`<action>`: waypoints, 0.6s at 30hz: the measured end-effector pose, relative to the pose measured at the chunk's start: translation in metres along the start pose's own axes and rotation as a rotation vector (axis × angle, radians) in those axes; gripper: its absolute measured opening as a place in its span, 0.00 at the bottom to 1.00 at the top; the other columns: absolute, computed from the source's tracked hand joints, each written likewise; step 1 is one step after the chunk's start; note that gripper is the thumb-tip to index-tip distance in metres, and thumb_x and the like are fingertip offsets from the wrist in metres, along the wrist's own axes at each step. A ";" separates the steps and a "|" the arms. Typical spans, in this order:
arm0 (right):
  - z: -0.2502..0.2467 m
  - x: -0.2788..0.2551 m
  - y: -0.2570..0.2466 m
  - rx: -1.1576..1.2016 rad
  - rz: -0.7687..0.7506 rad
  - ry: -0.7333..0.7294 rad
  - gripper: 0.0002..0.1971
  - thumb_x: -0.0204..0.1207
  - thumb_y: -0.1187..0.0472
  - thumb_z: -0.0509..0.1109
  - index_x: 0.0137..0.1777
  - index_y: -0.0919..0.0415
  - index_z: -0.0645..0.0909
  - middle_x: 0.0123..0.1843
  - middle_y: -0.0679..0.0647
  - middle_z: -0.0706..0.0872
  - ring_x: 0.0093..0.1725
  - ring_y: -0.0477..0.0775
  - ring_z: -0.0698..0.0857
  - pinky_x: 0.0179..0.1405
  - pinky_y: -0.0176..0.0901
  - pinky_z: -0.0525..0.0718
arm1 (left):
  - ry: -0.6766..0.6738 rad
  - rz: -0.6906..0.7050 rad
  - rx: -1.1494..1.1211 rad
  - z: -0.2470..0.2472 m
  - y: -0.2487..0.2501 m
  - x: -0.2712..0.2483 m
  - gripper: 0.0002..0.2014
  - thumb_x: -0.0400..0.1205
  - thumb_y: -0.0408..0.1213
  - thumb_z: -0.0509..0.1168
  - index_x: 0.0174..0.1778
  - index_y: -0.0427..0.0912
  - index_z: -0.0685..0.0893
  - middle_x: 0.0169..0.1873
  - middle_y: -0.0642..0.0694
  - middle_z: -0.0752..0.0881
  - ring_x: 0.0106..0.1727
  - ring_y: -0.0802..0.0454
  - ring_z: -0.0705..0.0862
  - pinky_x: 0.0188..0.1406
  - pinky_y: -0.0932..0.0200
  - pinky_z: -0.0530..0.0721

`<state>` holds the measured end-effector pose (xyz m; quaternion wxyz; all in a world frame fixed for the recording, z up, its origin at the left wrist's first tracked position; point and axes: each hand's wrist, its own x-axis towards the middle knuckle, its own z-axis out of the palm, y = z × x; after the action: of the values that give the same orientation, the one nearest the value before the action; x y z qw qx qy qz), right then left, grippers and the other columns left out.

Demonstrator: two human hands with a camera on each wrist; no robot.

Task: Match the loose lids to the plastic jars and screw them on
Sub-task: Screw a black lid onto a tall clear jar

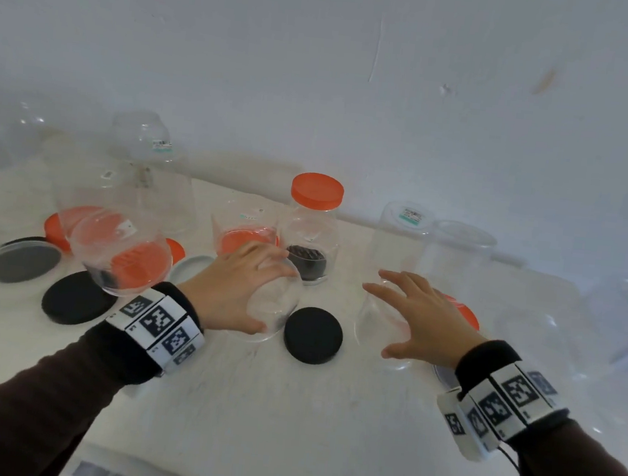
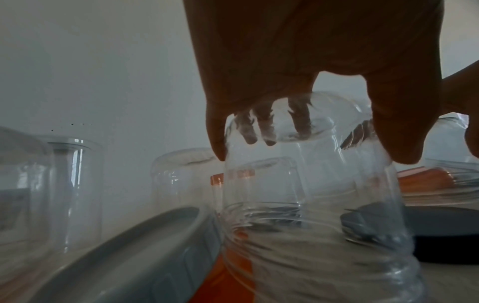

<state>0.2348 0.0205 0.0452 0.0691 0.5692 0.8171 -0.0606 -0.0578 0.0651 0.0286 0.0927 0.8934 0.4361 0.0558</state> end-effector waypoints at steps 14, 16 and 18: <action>0.022 -0.002 0.007 -0.027 -0.008 0.098 0.51 0.69 0.42 0.72 0.82 0.51 0.41 0.84 0.50 0.38 0.83 0.55 0.39 0.79 0.52 0.41 | 0.244 0.117 0.014 0.000 0.072 -0.007 0.32 0.72 0.52 0.73 0.71 0.44 0.75 0.72 0.47 0.71 0.74 0.50 0.66 0.72 0.53 0.64; 0.023 -0.004 0.006 -0.033 0.002 0.121 0.50 0.69 0.41 0.72 0.82 0.49 0.42 0.84 0.51 0.41 0.82 0.56 0.43 0.80 0.54 0.44 | 0.133 0.130 -0.116 0.010 0.093 -0.005 0.33 0.74 0.54 0.70 0.74 0.47 0.70 0.75 0.51 0.66 0.75 0.57 0.60 0.71 0.66 0.54; 0.023 -0.007 0.006 -0.043 0.011 0.139 0.50 0.69 0.40 0.71 0.82 0.48 0.42 0.83 0.50 0.45 0.82 0.55 0.45 0.80 0.55 0.45 | -0.016 0.093 -0.133 0.022 0.100 0.002 0.38 0.73 0.58 0.69 0.76 0.48 0.65 0.77 0.52 0.61 0.76 0.57 0.57 0.71 0.68 0.53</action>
<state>0.2437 0.0122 0.0232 0.0248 0.5750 0.8178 -0.0031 0.0241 0.0041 0.0287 0.1527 0.9049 0.3887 0.0817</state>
